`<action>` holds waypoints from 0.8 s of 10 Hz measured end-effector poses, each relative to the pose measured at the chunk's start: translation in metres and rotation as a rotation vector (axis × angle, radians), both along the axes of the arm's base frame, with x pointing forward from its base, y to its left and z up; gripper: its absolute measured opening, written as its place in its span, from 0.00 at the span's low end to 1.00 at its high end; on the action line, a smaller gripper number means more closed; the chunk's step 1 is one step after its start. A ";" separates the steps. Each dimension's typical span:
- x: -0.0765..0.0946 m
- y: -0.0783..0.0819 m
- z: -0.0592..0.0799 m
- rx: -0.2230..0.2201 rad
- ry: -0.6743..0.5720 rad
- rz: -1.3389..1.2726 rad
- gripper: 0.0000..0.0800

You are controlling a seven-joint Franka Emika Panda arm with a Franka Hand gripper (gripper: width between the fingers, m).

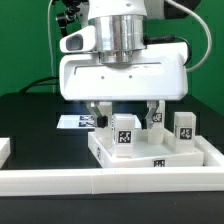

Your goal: Assemble square table

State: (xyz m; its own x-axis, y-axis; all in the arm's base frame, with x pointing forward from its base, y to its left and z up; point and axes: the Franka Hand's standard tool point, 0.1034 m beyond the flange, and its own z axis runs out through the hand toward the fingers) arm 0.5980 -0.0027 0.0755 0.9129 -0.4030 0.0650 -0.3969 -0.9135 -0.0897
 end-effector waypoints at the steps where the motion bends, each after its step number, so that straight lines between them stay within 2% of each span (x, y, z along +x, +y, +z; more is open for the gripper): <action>1: 0.000 0.000 0.000 -0.009 -0.004 0.076 0.81; 5: 0.000 -0.001 -0.001 -0.041 -0.011 0.300 0.81; 7: 0.000 -0.002 -0.001 -0.041 -0.010 0.295 0.48; 8: -0.001 -0.002 -0.001 -0.040 -0.009 0.282 0.36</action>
Offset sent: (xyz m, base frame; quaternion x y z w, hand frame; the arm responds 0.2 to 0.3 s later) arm -0.0015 0.0000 0.0013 -0.0052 0.0011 -0.1931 0.9812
